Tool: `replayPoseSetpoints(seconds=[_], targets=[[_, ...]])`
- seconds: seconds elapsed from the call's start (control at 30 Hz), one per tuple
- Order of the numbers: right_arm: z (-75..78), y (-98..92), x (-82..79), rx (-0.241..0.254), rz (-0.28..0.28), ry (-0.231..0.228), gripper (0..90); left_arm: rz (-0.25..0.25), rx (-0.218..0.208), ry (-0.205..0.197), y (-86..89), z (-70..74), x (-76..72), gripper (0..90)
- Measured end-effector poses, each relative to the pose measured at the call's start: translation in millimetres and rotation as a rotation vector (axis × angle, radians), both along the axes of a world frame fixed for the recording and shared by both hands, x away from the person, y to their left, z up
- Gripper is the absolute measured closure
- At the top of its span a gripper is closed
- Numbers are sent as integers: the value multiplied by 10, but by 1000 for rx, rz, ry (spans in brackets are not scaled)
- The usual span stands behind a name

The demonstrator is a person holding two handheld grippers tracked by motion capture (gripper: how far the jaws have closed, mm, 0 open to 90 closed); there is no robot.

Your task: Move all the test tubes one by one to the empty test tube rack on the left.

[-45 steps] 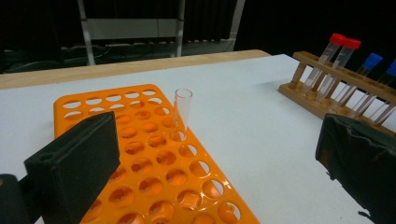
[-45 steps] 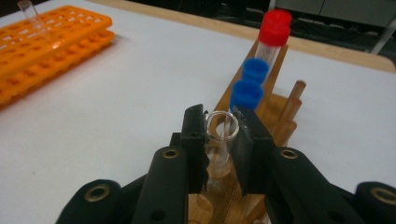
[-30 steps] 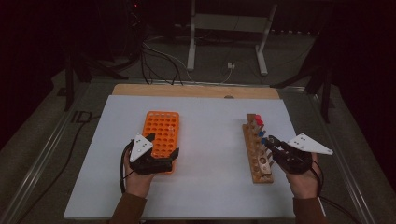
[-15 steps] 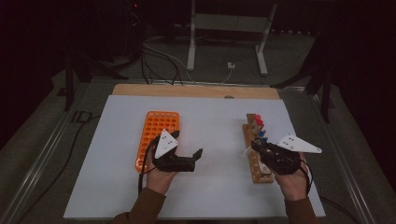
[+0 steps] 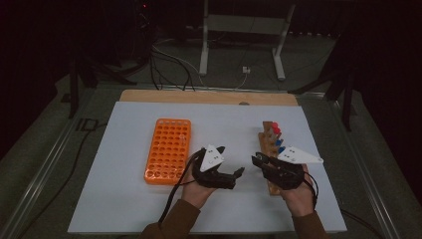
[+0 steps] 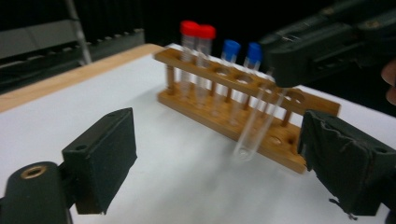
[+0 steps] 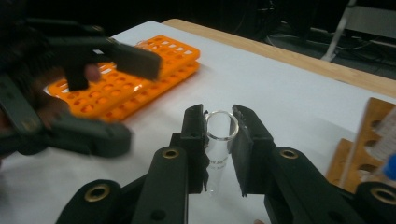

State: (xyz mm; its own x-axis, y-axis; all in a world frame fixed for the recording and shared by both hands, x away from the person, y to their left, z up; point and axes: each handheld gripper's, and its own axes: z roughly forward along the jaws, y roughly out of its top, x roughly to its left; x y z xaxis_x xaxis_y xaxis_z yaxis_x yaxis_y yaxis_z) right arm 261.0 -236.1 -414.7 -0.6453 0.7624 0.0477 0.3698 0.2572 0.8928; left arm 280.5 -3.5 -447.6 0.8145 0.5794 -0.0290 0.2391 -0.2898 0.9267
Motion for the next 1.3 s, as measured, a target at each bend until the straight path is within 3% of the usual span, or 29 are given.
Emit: replayPoseSetpoints(seconds=[0.13, 0.23, 0.37, 0.63, 0.77, 0.97, 1.2, 1.3], targets=[[-11, 34, -5, 2, 12, 5, 765, -17, 46, -21, -136, -32, -38, 185], [-21, 49, -5, 1, 18, 9, 765, -50, 35, -15, -184, -49, -43, 368], [-32, 61, -2, 0, 24, 14, 764, -80, 38, 3, -233, -67, -27, 508], [-42, 88, -3, 7, 38, 21, 764, -95, 5, 22, -277, -82, -11, 650], [-47, 94, -2, 7, 42, 23, 765, -106, 10, 21, -282, -89, -8, 731], [-47, 91, -2, 11, 46, 24, 754, -116, 20, 7, -289, -88, -24, 767], [-18, -22, 12, 82, 29, 14, 430, -88, 32, 10, -247, -80, 15, 768], [-9, -69, 16, 84, -2, -2, 289, -71, 29, 12, -217, -73, 35, 769]])
